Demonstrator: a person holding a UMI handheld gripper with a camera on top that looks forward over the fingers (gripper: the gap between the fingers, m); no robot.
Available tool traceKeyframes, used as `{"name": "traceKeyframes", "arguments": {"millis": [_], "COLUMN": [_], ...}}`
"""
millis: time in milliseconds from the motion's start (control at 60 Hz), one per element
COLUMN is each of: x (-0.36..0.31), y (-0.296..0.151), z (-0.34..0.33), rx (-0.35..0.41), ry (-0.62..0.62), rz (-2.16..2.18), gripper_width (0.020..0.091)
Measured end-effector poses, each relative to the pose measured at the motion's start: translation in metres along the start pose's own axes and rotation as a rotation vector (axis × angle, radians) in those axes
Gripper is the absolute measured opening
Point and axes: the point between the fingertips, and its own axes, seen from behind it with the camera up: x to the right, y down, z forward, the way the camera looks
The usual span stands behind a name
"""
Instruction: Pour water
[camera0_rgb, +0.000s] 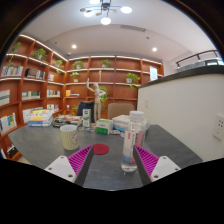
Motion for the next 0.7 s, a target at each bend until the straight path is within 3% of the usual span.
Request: {"name": "traceKeyframes", "arguments": {"millis": [167, 350, 517, 617, 700], "x": [0.056, 0.072, 0.062, 0.060, 0.059], "y": [0.015, 0.012, 0.003, -0.002, -0.003], "z": [0.020, 0.067, 0.091, 0.097, 0.100], "rx": [-0.019, 0.001, 0.052, 0.079, 0.083], "ry": [0.088, 0.060, 0.006, 0.012, 0.017], "rz": [-0.008, 0.044, 0.046, 0.012, 0.011], "gripper_width": [0.0830, 0.0812, 0.0683, 0.0520, 0.0497]}}
